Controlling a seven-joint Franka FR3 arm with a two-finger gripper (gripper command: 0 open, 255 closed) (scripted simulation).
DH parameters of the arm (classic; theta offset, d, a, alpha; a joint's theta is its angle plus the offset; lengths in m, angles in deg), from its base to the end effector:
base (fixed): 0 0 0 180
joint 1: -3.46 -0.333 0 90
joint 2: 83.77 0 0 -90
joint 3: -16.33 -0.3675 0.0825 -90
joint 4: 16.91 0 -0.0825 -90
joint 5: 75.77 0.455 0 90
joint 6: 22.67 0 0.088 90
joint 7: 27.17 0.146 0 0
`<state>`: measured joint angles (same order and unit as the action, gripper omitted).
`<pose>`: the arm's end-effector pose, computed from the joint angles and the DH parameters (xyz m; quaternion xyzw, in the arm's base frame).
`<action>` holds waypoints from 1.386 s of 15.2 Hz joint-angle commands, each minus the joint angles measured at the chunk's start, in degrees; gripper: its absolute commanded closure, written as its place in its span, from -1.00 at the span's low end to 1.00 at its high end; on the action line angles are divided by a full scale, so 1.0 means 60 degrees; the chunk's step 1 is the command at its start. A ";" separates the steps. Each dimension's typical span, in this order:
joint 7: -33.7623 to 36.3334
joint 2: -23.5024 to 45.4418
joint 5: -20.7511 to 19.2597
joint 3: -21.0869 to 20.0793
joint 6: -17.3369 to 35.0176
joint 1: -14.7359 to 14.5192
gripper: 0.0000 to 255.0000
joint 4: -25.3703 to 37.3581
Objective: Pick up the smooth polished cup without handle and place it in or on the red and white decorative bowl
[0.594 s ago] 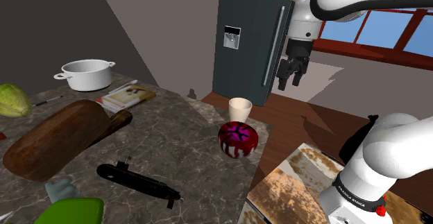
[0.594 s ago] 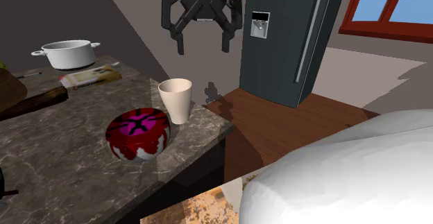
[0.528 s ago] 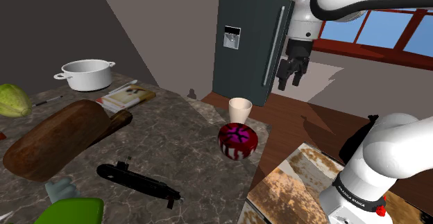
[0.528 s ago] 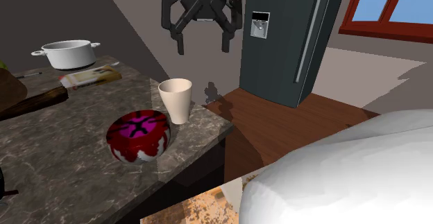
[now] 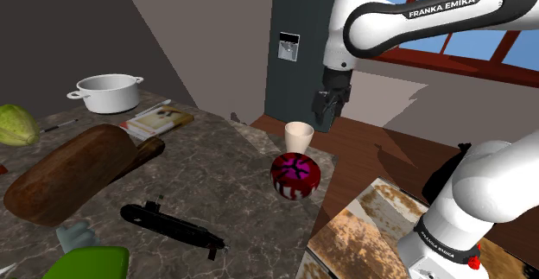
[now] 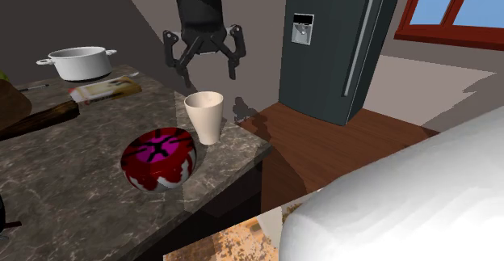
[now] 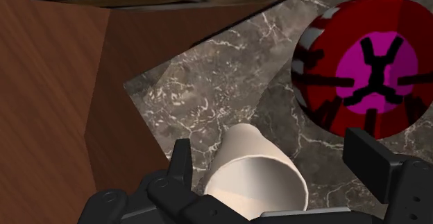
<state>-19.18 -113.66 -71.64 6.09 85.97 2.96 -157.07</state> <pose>0.4197 0.0890 0.4601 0.9998 -0.0006 -0.0153 0.0129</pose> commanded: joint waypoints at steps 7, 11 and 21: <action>0.1301 0.2717 -0.1231 -0.1199 0.2094 0.0096 -1.00 0.0918; 0.1798 0.3587 -0.1832 -0.1449 0.2633 0.0139 -1.00 0.1237; 0.1990 0.4059 -0.2112 -0.1440 0.3486 0.0217 -1.00 0.0822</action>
<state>-7.27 -89.36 -84.28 -2.54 106.81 4.26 -152.13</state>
